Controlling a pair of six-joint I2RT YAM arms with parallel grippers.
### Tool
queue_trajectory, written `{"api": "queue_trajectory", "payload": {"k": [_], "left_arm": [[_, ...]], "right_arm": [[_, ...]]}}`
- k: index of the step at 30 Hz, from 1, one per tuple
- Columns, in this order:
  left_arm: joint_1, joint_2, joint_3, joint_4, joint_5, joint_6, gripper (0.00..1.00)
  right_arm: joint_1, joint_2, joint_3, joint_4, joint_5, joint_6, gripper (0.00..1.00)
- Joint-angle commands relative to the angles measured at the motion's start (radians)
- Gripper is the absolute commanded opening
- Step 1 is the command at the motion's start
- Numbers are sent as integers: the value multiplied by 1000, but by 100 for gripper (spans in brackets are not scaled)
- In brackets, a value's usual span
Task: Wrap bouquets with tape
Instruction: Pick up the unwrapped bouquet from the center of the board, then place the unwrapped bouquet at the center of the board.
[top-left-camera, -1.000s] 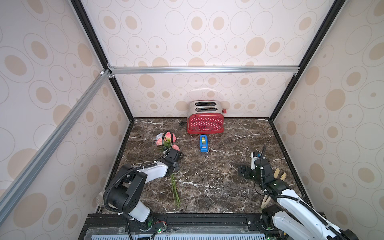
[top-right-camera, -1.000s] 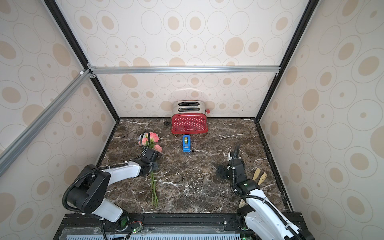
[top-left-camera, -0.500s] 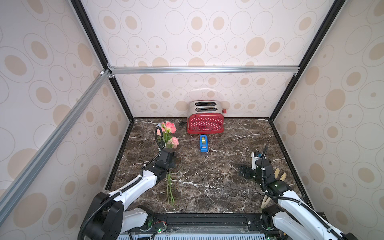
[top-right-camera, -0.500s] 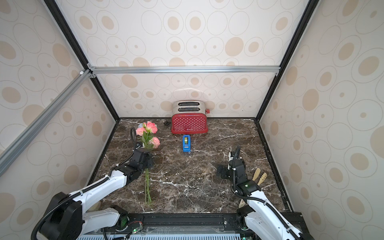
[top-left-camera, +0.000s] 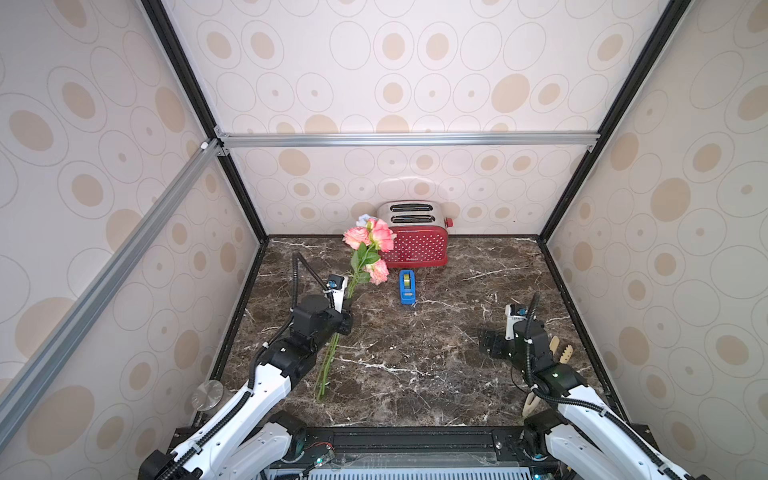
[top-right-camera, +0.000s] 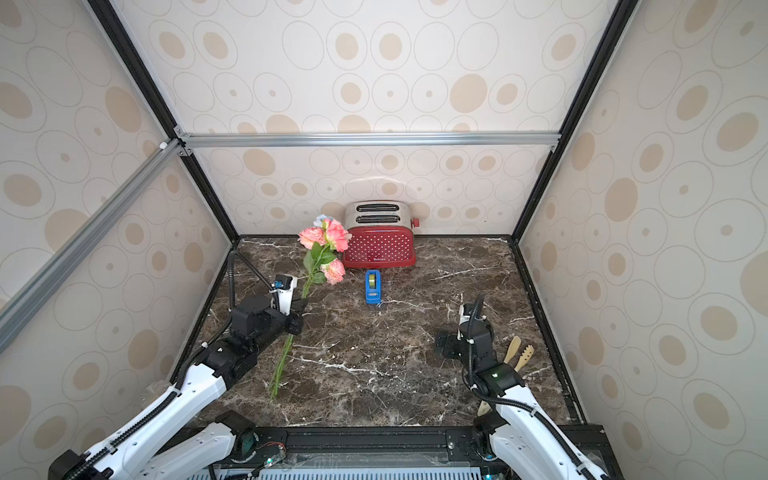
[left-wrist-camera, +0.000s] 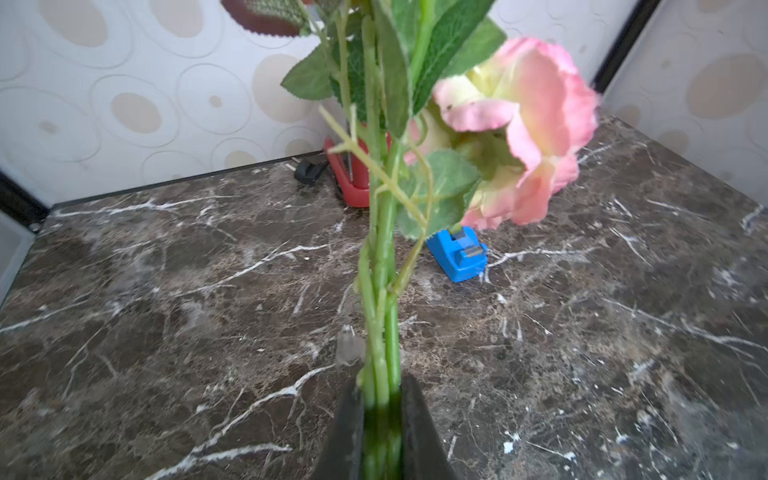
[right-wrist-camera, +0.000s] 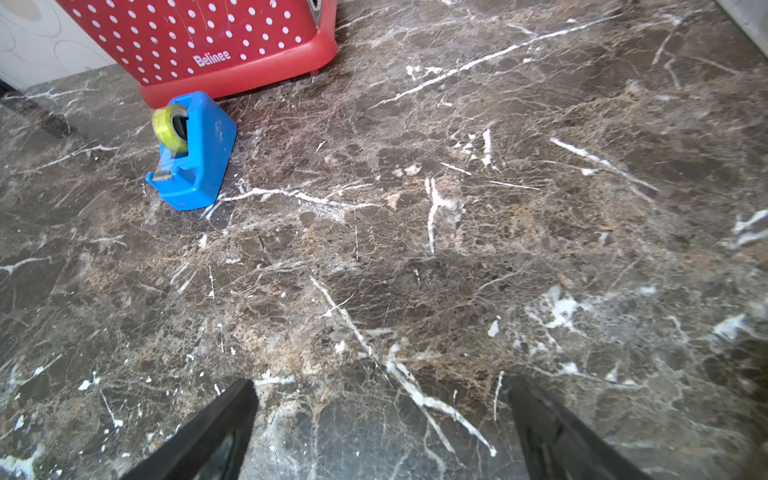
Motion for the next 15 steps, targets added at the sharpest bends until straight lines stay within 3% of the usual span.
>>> {"api": "queue_trajectory", "payload": {"k": [1,7,15], "left_arm": [[-17,49,84,23,139,151,0],[-85,176,158,64,250,243,0],[-214,381,255,89,314,481,0]], "right_arm": [[7,-41,8,-65,64,32,97],[7,-104,94,-269,228,112,97],[6,-168,240,-506,340,182,97]]}}
